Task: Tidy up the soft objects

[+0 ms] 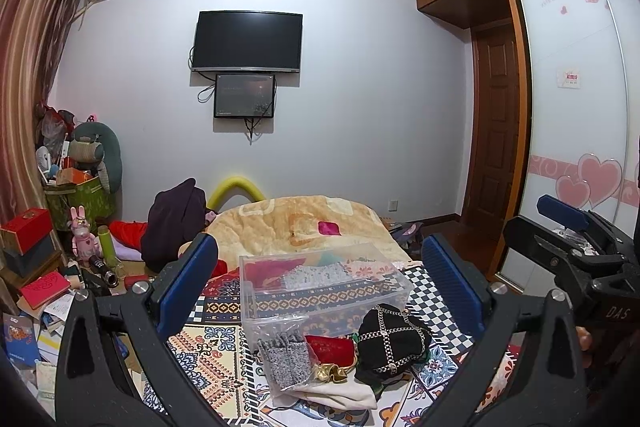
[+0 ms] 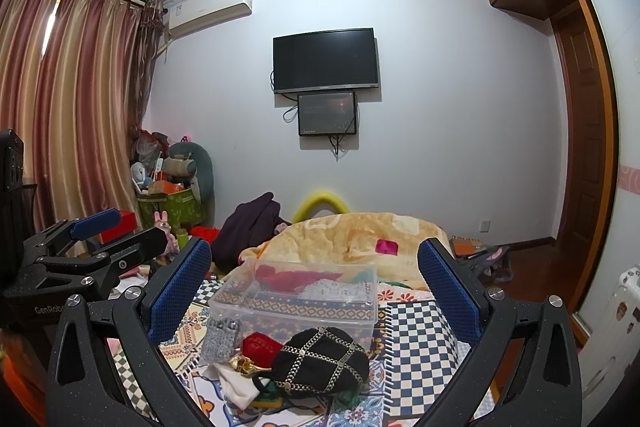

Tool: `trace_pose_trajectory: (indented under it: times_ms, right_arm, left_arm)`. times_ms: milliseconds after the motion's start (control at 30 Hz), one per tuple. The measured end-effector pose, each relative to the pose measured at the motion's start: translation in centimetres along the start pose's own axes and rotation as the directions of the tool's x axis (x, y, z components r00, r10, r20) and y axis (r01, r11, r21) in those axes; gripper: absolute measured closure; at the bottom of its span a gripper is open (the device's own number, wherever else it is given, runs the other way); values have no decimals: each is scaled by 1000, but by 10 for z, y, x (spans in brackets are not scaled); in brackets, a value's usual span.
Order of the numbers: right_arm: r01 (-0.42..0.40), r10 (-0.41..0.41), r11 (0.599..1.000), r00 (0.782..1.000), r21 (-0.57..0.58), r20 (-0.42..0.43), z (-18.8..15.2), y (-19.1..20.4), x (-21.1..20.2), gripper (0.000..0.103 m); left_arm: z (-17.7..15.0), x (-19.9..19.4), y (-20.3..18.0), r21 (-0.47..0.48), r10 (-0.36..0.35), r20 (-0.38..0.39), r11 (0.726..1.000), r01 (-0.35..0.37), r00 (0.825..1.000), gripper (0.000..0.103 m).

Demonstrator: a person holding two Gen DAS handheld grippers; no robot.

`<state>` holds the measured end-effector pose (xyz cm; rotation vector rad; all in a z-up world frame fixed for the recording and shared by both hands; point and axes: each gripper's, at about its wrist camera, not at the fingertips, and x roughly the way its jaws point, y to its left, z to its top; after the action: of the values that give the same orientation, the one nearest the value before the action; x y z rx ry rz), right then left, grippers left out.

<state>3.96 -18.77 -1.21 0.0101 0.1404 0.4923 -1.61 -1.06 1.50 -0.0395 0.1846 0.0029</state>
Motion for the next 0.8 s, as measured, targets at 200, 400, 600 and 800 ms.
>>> trace_pose_trajectory:
  times_ms: [200,400,600,800]
  right_arm:
    - [0,0,1000,1000,0,3,0,0,0,0]
    - [-2,2,1000,1000,2,1,1,2,0,0]
    - [3,-3,1000,1000,6,-27,-5,1,6,0]
    - [11,-8,1000,994,22,-112,-25,-4,28,0]
  left_arm:
    - [1,-1,1,1,1,2,1000,-1,1000,0]
    - [2,0,1,3,1,-3,1000,-1,1000,0]
    - [-7,10,2,0,3,-39,1000,-3,999,0]
    - [-27,34,10,-25,11,-131,1000,-14,991,0]
